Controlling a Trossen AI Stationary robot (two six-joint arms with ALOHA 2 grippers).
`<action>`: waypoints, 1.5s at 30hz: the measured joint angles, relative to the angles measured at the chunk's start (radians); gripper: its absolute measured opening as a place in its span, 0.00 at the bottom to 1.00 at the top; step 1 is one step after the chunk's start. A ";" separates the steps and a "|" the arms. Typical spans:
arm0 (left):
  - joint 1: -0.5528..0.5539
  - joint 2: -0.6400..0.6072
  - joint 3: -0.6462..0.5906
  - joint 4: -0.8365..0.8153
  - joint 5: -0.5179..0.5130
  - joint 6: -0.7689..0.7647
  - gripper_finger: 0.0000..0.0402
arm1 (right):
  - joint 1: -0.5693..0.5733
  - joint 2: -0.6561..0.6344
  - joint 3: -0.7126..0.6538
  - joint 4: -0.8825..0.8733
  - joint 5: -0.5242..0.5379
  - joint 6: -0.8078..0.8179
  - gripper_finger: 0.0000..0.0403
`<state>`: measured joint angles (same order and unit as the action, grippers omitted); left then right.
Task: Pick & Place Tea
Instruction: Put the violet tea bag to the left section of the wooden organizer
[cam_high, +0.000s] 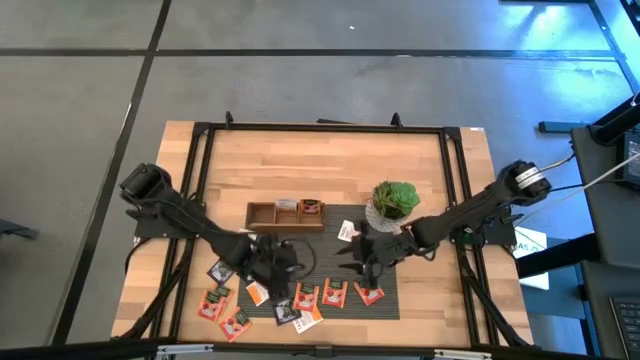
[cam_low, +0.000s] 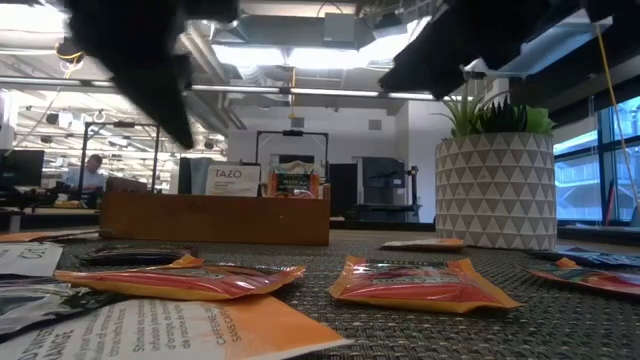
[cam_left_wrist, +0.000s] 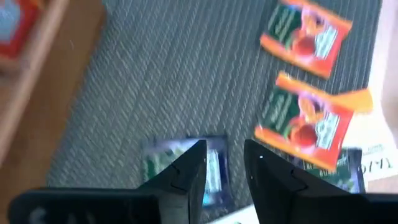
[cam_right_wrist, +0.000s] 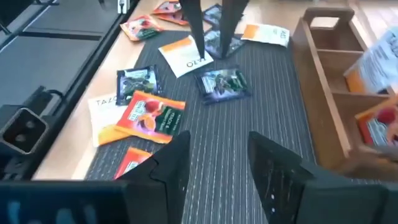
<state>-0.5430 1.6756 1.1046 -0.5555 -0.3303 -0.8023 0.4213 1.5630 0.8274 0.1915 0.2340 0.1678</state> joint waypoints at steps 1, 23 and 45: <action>-0.013 0.013 0.000 -0.003 -0.001 -0.021 0.26 | -0.002 0.017 0.000 0.032 0.000 -0.015 0.40; -0.115 0.190 -0.001 -0.026 -0.037 -0.209 0.25 | -0.126 0.388 0.379 -0.060 -0.150 -0.051 0.40; -0.190 0.266 -0.001 -0.017 -0.169 -0.139 0.26 | -0.201 0.609 0.462 0.106 -0.229 0.356 0.40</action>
<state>-0.7334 1.9419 1.1038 -0.5720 -0.4992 -0.9412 0.2207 2.1721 1.2893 0.2978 0.0048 0.5236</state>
